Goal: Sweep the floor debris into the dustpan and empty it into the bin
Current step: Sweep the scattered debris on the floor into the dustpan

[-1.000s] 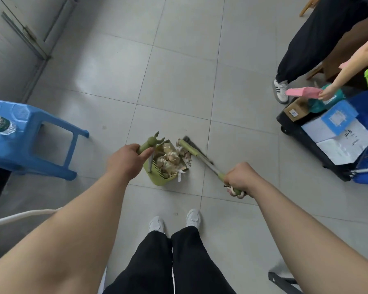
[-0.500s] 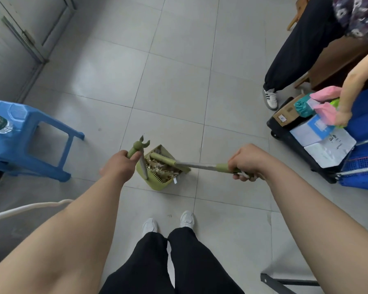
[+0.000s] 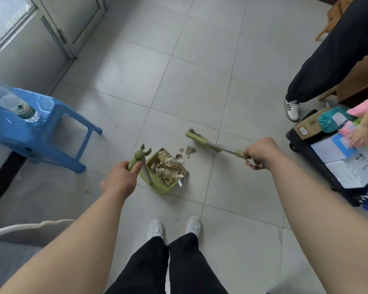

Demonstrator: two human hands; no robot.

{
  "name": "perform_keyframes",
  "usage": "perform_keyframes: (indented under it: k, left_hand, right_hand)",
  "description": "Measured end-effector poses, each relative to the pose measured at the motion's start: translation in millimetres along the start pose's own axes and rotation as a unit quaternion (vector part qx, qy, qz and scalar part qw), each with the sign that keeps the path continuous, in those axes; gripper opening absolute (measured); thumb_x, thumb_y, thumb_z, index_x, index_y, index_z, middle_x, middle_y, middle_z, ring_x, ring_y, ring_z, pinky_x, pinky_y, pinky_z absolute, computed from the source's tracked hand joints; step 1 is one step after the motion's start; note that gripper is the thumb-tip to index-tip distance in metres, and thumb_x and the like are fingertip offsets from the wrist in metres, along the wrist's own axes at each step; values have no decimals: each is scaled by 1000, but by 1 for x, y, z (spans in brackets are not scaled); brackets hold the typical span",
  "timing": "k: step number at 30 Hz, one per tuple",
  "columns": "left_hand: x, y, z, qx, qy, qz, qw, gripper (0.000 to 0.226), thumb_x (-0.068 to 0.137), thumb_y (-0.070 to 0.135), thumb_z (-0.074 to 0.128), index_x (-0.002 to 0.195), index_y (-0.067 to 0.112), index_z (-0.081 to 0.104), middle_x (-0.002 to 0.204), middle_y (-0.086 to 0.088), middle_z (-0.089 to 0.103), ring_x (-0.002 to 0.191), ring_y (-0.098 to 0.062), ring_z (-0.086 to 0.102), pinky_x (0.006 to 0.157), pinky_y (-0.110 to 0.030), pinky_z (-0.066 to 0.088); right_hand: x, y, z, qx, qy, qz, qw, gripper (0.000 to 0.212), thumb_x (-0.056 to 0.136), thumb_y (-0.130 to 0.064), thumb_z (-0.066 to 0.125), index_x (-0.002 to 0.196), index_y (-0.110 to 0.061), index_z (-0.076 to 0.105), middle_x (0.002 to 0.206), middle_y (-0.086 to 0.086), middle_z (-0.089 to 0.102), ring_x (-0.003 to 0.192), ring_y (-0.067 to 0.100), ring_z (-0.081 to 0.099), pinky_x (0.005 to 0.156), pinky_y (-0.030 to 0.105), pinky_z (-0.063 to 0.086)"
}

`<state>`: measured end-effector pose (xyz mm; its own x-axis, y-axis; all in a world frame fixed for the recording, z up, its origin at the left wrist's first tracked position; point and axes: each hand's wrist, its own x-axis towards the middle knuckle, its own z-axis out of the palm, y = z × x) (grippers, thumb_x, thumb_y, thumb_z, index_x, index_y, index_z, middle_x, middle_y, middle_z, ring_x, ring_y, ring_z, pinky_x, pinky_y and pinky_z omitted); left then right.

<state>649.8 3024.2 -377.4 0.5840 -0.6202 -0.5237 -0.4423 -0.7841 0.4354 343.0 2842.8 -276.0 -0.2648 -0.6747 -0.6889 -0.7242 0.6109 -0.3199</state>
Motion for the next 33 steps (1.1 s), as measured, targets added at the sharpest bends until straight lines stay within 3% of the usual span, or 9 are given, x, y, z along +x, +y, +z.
perform_keyframes:
  k: [2,4,9,14,18,23,29,33]
  left_hand:
    - [1,-1,3,15,16,-4,1000,57,89,73,39,79,20,56,70,1,62,68,-20,55,88,-47,47]
    - [3,0,7,31,31,-8,999,57,89,74,36,79,21,56,69,3,62,66,-16,53,83,-43,42]
    - [11,5,12,40,37,-17,998,57,89,75,34,84,23,57,72,4,63,65,-12,50,85,-45,39]
    - [14,9,11,26,27,-22,999,58,89,75,35,88,22,60,74,4,63,67,-15,53,87,-48,44]
    - [12,12,8,1,7,-25,1000,60,88,74,37,90,19,60,75,1,64,72,-21,57,93,-52,46]
    - [7,7,1,-21,1,-26,999,59,88,74,39,90,19,60,75,-1,64,72,-22,58,93,-52,47]
    - [-1,-3,-13,-52,7,-37,998,55,89,72,39,84,21,59,73,-4,62,74,-29,59,93,-57,48]
    - [-6,-12,-25,-67,6,-44,997,53,90,70,40,84,21,60,73,-6,61,78,-33,61,91,-57,50]
  right_hand:
    - [18,-2,15,12,8,3,1000,14,77,12,56,72,1,49,73,22,55,59,31,58,55,31,48]
    - [31,-3,33,19,-4,15,1000,21,78,13,52,65,-3,45,64,18,53,55,29,56,60,32,41]
    - [27,9,70,-25,-91,31,995,25,85,12,47,66,-3,43,39,11,48,25,14,39,36,16,32]
    - [-17,17,70,-122,-158,-25,980,7,85,6,52,81,1,55,63,18,54,32,17,41,37,18,33]
    - [-47,6,44,-143,-204,-43,968,12,81,6,49,89,-1,55,72,24,54,55,27,46,47,26,29]
    - [-56,-7,11,-103,-169,-43,979,12,80,5,55,90,5,60,68,23,61,33,20,52,35,14,30]
    - [-53,-26,-13,-46,-134,-21,990,6,83,0,59,84,5,57,54,18,63,29,17,54,30,11,28]
    - [-49,-43,-9,-40,-121,-25,992,6,85,0,58,89,4,57,63,19,61,26,16,52,28,10,27]
